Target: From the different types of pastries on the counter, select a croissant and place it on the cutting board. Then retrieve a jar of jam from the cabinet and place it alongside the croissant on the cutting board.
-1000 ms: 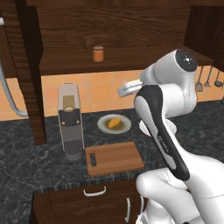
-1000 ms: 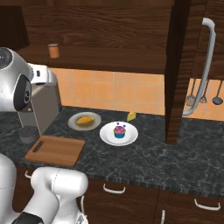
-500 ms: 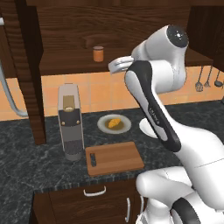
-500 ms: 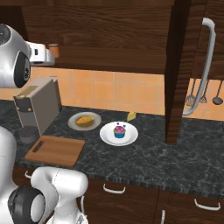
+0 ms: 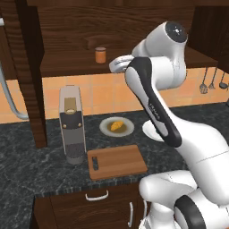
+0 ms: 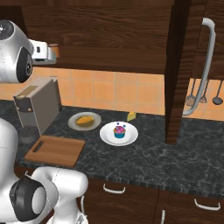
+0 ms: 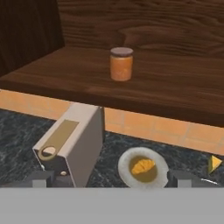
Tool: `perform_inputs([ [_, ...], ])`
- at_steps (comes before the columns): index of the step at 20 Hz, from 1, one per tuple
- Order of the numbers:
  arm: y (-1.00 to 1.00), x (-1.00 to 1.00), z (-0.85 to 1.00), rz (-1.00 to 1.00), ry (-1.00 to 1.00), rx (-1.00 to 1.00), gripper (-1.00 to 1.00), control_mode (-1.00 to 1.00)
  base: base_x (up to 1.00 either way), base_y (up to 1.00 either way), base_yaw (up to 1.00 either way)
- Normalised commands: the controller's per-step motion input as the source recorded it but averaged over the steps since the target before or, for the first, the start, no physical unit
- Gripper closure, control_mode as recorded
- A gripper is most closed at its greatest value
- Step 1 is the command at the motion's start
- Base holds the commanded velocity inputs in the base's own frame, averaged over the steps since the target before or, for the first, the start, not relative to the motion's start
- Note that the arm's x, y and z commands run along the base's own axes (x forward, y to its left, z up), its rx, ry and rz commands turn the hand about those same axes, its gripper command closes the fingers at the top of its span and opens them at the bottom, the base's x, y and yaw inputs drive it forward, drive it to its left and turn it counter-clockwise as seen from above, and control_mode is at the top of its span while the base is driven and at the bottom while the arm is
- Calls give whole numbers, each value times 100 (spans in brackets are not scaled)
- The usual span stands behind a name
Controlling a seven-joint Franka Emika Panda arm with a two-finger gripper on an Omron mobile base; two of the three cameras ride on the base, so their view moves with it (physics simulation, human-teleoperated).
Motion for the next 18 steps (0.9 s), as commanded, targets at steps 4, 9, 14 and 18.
perform_inputs([
  [4, 21, 79, 16, 0, 0, 0, -100, -100, 0, 0, 0],
  [9, 43, 54, 11, 0, 0, 0, -100, -100, 0, 0, 0],
  [14, -18, 60, 5, 4, 0, 0, -100, -100, 0, 0, 0],
  [18, -1, 21, 0, 1, 0, 1, -100, -100, 0, 0, 0],
])
